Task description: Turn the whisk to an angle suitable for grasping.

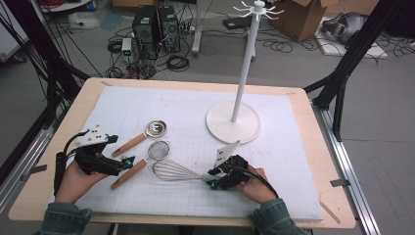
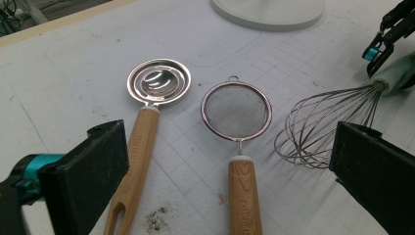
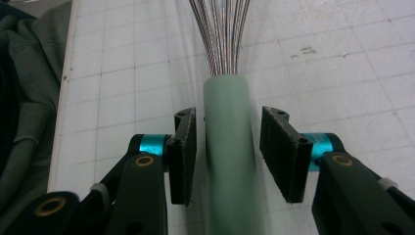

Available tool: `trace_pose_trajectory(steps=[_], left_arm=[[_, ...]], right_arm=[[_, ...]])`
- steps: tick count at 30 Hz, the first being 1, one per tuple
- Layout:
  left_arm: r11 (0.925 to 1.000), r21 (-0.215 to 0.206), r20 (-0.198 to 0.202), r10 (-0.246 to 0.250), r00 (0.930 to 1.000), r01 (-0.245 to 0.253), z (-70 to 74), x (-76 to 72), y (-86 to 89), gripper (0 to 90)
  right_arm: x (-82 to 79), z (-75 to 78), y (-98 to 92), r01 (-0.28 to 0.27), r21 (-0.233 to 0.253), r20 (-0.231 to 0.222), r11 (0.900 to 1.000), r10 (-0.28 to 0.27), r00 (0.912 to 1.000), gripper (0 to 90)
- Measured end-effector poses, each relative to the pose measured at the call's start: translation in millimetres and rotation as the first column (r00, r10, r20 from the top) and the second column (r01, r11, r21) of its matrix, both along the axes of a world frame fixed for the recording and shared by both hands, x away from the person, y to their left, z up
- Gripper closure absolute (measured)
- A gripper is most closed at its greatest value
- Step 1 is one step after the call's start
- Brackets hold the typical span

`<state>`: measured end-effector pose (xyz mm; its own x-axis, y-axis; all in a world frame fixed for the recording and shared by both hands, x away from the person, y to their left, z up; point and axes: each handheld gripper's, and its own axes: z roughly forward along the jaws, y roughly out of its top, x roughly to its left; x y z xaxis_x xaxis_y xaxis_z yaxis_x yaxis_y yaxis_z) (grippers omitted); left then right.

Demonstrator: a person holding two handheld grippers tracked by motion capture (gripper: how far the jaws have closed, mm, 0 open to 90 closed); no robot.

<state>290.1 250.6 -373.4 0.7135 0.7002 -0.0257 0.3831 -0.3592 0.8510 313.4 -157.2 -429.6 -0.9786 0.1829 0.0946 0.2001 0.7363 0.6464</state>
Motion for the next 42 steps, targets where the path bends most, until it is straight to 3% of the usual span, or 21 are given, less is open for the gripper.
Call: trace_pose_trajectory(steps=[12,20,30,42], left_arm=[[0.9996,-0.001,0.008,-0.027,0.9996,0.027,0.2,1.6,-5.0,1.8],[0.9974,0.017,0.037,-0.07,0.9969,0.07,15.2,7.4,-15.0,1.8],[0.9842,0.049,0.056,-0.173,0.9834,0.17,23.5,14.8,-41.9,2.5],[0.9698,0.017,0.089,-0.244,0.9657,0.243,27.2,26.2,-55.1,7.9]], right_arm=[[-3.4,3.0,-11.3,0.035,0.04,0.005,0.999,-0.036,0.9994,49.5],[-8.1,4.8,-24.4,0.074,0.078,0.005,0.994,-0.074,0.9972,44.9],[-15.6,4.5,-45.6,0.115,0.107,0.013,0.988,-0.117,0.993,43.0],[-17.9,6.7,-63.2,0.157,0.137,0.01,0.978,-0.16,0.9871,40.1]])
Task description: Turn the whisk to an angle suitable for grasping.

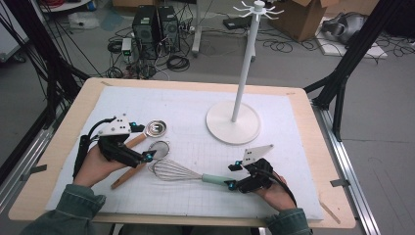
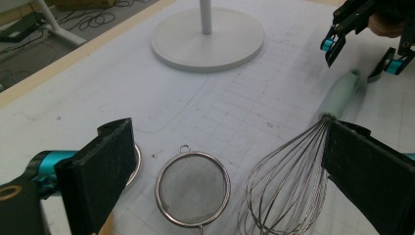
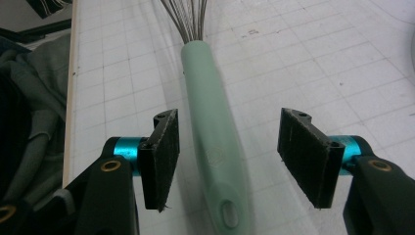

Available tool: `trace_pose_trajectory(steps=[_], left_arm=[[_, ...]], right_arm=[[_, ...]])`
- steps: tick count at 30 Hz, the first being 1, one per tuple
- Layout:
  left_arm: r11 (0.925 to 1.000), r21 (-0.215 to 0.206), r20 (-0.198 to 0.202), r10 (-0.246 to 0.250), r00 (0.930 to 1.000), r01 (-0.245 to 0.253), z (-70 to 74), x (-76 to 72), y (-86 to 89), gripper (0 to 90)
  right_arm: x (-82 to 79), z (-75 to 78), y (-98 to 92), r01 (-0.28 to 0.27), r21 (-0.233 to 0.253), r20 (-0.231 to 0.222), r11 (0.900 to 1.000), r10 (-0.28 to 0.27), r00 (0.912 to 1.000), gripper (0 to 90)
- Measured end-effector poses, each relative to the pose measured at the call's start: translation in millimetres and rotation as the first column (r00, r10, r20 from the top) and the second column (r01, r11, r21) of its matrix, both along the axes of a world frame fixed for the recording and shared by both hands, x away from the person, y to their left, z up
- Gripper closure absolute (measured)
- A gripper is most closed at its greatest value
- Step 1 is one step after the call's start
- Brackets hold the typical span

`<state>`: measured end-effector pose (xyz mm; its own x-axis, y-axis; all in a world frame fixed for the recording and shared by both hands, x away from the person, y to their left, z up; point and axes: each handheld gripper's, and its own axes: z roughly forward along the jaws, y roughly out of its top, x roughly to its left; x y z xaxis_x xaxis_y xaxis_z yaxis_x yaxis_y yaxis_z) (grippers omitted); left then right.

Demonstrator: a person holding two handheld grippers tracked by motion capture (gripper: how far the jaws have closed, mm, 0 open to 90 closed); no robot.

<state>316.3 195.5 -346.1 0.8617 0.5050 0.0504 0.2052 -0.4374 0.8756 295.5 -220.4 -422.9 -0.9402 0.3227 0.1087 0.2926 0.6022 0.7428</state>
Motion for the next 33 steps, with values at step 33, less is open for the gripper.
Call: trace_pose_trajectory(steps=[33], left_arm=[[0.975,0.082,-0.033,-0.205,0.9783,0.207,12.5,14.8,-56.3,22.3]], right_arm=[[-2.8,-0.2,-11.7,0.01,0.01,0.003,1.0,-0.01,0.9999,38.8]])
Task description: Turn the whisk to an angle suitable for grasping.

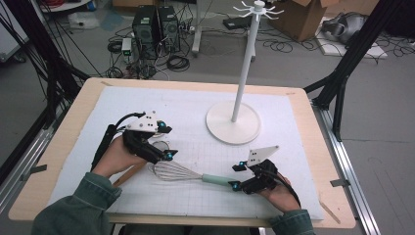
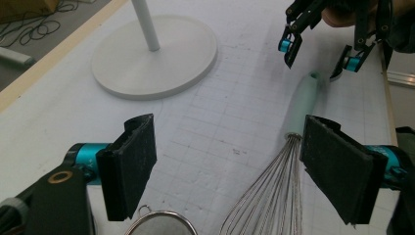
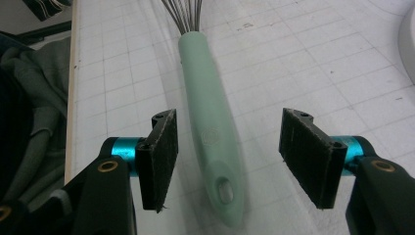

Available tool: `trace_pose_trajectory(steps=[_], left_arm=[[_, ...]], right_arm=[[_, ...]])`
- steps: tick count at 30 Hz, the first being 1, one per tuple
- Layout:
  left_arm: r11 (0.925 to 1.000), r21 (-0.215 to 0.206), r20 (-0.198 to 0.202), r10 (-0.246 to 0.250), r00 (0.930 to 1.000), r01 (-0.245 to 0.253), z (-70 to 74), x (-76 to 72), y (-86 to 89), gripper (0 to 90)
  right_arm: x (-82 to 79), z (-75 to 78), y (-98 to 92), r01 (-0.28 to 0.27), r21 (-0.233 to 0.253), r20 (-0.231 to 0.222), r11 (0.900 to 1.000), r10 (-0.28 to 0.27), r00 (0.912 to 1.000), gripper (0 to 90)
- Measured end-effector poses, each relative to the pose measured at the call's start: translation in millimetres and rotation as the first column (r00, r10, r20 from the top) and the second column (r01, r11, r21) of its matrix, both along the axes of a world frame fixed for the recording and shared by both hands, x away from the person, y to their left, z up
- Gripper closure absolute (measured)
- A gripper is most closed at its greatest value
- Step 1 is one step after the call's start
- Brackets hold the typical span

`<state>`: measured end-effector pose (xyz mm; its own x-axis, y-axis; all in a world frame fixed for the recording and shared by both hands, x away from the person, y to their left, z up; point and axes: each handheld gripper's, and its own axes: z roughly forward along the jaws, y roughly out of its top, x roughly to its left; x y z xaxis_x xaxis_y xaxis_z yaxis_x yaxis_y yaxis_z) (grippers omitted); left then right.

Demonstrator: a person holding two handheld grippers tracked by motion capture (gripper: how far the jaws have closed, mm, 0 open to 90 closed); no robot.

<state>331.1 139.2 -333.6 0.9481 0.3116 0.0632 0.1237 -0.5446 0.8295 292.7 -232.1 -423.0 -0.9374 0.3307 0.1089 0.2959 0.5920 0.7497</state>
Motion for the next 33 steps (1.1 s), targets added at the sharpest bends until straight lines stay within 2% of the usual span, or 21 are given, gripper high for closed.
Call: trace_pose_trajectory(steps=[9,19,28,30,33], left_arm=[[0.9984,0.051,-0.032,-0.021,0.9993,0.022,-7.3,3.8,-9.8,23.8],[0.9955,0.06,-0.052,-0.07,0.9962,0.073,-12.2,3.0,-23.5,26.8],[0.9924,0.071,-0.061,-0.097,0.9934,0.101,-15.2,2.3,-32.6,28.1],[0.9907,0.083,-0.06,-0.102,0.9929,0.107,-15.2,2.6,-33.0,28.2],[0.9914,0.079,-0.066,-0.099,0.9929,0.104,-15.7,2.4,-33.2,28.2]], right_arm=[[0.0,0.5,-0.7,-0.006,0.004,0.005,1.0,0.006,1.0,38.2],[-0.3,-0.5,-0.6,0.004,0.009,0.015,1.0,-0.004,0.9999,39.2],[0.7,-10.7,15.8,-0.035,-0.042,0.017,0.999,0.036,0.9992,46.6],[1.2,-12.3,19.3,-0.046,-0.053,0.018,0.998,0.047,0.9987,48.6],[2.9,-14.8,21.7,-0.054,-0.073,0.026,0.996,0.056,0.9981,52.8]])
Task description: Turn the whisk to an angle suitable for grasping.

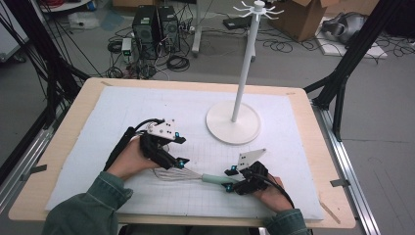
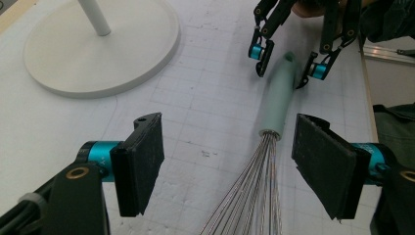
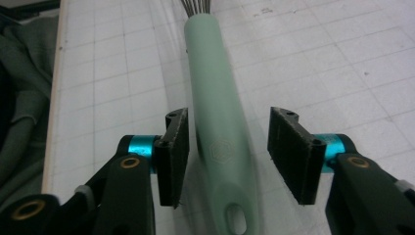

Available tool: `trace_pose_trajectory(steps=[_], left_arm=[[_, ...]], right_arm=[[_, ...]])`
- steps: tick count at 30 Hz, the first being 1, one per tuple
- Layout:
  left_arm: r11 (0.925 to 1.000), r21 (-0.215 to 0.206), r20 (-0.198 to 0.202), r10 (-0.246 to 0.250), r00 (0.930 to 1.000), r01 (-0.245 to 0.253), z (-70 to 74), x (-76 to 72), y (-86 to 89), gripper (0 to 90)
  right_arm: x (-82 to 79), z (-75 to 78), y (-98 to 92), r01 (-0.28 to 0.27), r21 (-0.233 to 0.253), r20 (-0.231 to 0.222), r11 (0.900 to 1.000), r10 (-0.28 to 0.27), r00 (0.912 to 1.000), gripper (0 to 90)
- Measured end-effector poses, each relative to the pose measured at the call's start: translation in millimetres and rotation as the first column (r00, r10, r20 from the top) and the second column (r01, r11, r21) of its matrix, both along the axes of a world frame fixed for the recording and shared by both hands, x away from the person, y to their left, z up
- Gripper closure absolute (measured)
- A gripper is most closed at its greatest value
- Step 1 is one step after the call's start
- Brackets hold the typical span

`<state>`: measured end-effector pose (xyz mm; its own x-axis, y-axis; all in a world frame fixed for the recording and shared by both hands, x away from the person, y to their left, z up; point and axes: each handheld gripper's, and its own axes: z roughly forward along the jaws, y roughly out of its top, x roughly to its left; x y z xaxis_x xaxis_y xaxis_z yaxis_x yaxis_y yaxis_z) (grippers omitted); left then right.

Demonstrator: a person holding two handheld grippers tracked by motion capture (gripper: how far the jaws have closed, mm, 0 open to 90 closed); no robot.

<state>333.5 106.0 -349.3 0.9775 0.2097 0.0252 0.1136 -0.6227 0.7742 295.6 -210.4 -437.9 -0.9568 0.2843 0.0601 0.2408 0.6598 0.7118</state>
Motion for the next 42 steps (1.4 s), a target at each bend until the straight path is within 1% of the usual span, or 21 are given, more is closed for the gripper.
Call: trace_pose_trajectory(steps=[3,5,7,8,9,12,14,15,17,18,19,25,30,31,33,34,36,37,39,40,42], left_arm=[[1.0,0.005,-0.001,-0.003,1.0,0.003,0.1,-0.1,0.1,28.2],[1.0,0.006,0.001,-0.007,1.0,0.007,-0.6,-0.4,-1.1,28.3],[0.9999,0.007,-0.004,-0.01,0.9999,0.01,-1.7,-1.0,-2.7,28.5],[0.9998,0.013,-0.002,-0.018,0.9998,0.018,-1.9,-0.6,-3.3,28.6],[0.9997,0.016,-0.005,-0.017,0.9999,0.017,-2.4,-0.8,-4.0,28.6],[0.9996,0.02,-0.006,-0.022,0.9997,0.022,-4.1,-0.8,-6.1,29.1],[0.9993,0.026,-0.011,-0.028,0.9996,0.028,-4.9,-1.6,-7.6,29.2],[0.999,0.031,-0.01,-0.033,0.9994,0.034,-4.9,-1.8,-8.5,29.2],[0.9988,0.032,-0.011,-0.038,0.9992,0.039,-5.7,-2.8,-10.5,29.4],[0.9987,0.029,-0.011,-0.042,0.999,0.043,-6.0,-3.1,-11.6,29.5],[0.9983,0.035,-0.014,-0.046,0.9989,0.046,-6.1,-3.2,-12.5,29.7],[0.9965,0.042,-0.014,-0.072,0.9973,0.073,-7.4,-5.4,-19.1,31.2],[0.9967,0.032,-0.015,-0.075,0.9971,0.075,-7.0,-5.9,-20.2,32.3],[0.996,0.042,-0.015,-0.078,0.9968,0.079,-6.2,-5.6,-19.9,32.3],[0.9966,0.035,-0.019,-0.074,0.997,0.075,-6.4,-6.6,-20.4,32.4],[0.9958,0.041,-0.015,-0.081,0.9966,0.081,-6.3,-6.5,-20.5,32.5],[0.9955,0.04,-0.014,-0.085,0.9963,0.085,-6.6,-7.1,-21.4,32.9],[0.9961,0.035,-0.02,-0.081,0.9966,0.081,-7.3,-7.8,-22.2,33.0],[0.9944,0.048,-0.017,-0.094,0.9954,0.095,-7.0,-7.5,-23.1,33.6],[0.9946,0.042,-0.018,-0.094,0.9954,0.095,-7.5,-8.4,-24.3,34.4],[0.9935,0.046,-0.018,-0.104,0.9945,0.104,-7.9,-9.2,-26.3,35.0]], right_arm=[[0.9,-2.7,1.9,-0.017,-0.027,-0.01,0.999,0.017,0.9998,55.5],[1.3,-3.3,2.4,-0.025,-0.027,0.008,0.999,0.026,0.9996,57.9],[1.4,-3.0,1.8,-0.029,-0.032,0.013,0.999,0.029,0.9995,63.8],[2.0,-3.0,1.8,-0.034,-0.031,0.023,0.999,0.034,0.9992,64.6],[1.8,-2.6,1.7,-0.039,-0.036,0.019,0.999,0.04,0.999,65.0],[2.5,-2.1,1.9,-0.054,-0.037,0.028,0.998,0.056,0.9981,65.6],[2.8,-1.1,2.8,-0.067,-0.045,0.024,0.997,0.068,0.9974,65.7],[2.5,-0.3,3.0,-0.065,-0.052,0.025,0.997,0.066,0.9975,65.8],[2.8,0.5,2.7,-0.072,-0.047,0.019,0.996,0.073,0.9972,65.8],[2.7,1.6,2.2,-0.069,-0.046,0.019,0.997,0.07,0.9974,65.8],[2.9,2.7,2.0,-0.071,-0.043,0.024,0.997,0.072,0.9971,65.9],[1.9,12.9,2.0,-0.076,-0.035,0.032,0.996,0.077,0.9965,65.9],[1.7,22.1,1.7,-0.081,-0.023,0.043,0.996,0.082,0.9957,65.8],[1.3,23.6,1.9,-0.077,-0.02,0.038,0.997,0.078,0.9962,65.9],[2.1,25.6,2.1,-0.081,-0.017,0.041,0.997,0.081,0.9958,65.8],[1.8,26.7,2.1,-0.079,-0.013,0.039,0.997,0.079,0.9961,65.8],[2.0,28.9,2.1,-0.078,-0.01,0.041,0.997,0.078,0.9961,65.8],[2.4,30.0,2.4,-0.081,-0.011,0.047,0.997,0.081,0.9956,65.8],[2.1,32.7,3.2,-0.081,-0.013,0.045,0.997,0.081,0.9957,65.8],[2.2,34.0,3.6,-0.079,-0.013,0.048,0.997,0.08,0.9956,65.8],[2.2,36.9,4.0,-0.081,-0.01,0.051,0.997,0.082,0.9954,65.8]])
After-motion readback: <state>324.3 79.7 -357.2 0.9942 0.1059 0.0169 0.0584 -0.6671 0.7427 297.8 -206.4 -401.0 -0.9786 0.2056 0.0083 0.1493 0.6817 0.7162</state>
